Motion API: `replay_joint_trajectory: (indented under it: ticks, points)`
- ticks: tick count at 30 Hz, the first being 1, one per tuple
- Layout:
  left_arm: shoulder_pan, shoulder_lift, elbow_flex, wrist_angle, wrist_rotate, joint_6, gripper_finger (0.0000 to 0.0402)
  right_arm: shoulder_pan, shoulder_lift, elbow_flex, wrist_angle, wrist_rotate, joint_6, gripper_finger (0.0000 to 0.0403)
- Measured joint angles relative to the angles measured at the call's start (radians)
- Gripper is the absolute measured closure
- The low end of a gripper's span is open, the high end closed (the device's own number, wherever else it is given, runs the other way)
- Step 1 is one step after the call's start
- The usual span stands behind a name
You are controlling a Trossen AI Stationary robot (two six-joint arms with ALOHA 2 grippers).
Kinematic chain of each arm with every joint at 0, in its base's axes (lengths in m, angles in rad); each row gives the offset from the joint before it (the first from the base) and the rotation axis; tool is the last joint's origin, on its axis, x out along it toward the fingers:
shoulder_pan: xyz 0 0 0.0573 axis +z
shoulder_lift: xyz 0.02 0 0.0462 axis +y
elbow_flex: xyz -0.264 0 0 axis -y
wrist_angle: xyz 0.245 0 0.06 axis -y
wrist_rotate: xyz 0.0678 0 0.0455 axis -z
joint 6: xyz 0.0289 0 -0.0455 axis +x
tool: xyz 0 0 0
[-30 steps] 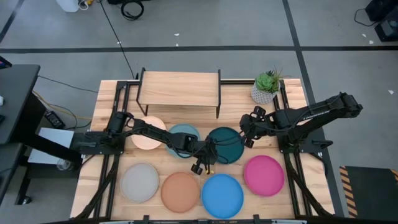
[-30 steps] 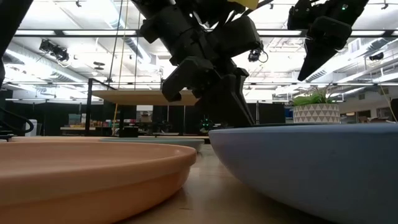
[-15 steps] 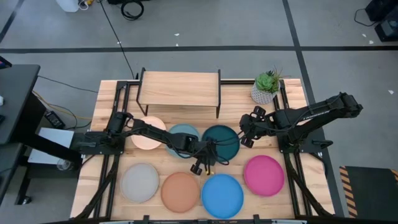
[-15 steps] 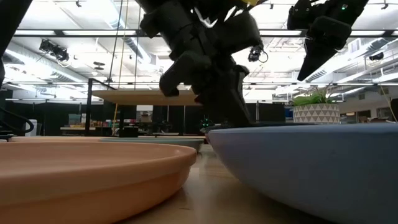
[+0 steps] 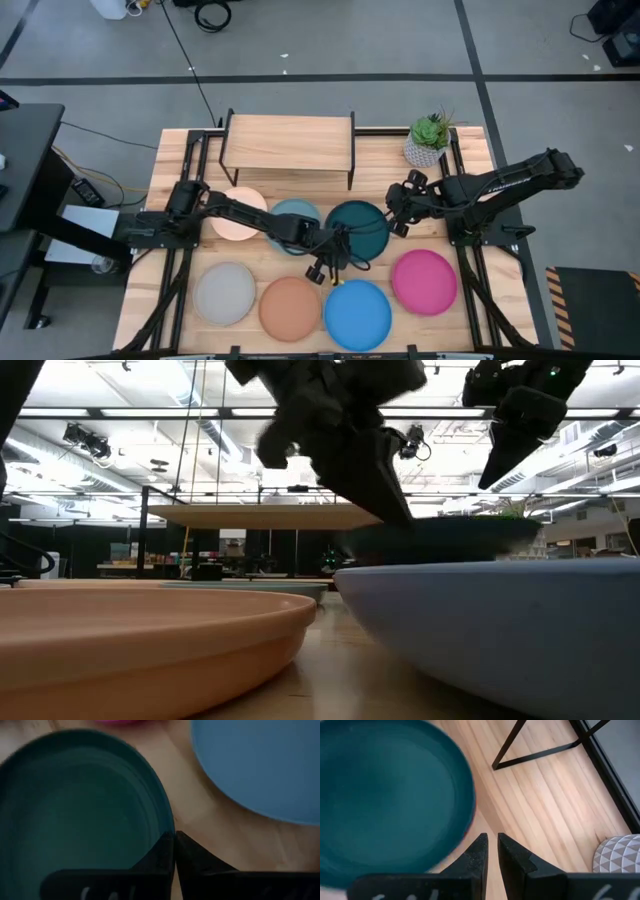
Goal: Place and stack plates onto a shelf
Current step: Put the dark green plate on the shelf
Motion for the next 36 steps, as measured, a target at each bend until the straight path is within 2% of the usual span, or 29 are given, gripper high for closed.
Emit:
replay_joint_trajectory:
  ticks: [5, 12, 22, 29, 36]
  points:
    - [-0.02, -0.075, 0.0, -0.057, -0.008, -0.034, 0.0386, 0.006, -0.065, 0.0, -0.029, 0.003, 0.004, 0.0353]
    - [-0.035, -0.208, 0.0, -0.18, -0.01, -0.168, 0.0386, 0.071, -0.159, 0.0, -0.025, 0.092, 0.019, 0.0353]
    - [-0.051, -0.384, -0.001, -0.368, -0.184, -0.262, 0.0386, 0.09, -0.135, 0.0, -0.017, 0.111, 0.023, 0.0353]
    - [0.03, -0.462, -0.009, -0.523, -0.291, -0.309, 0.0386, 0.1, -0.113, -0.052, 0.057, 0.112, 0.023, 0.0354]
    - [0.218, -0.566, -0.114, -0.521, -0.266, -0.268, 0.0386, 0.119, -0.114, -0.101, 0.101, 0.103, 0.045, 0.0354]
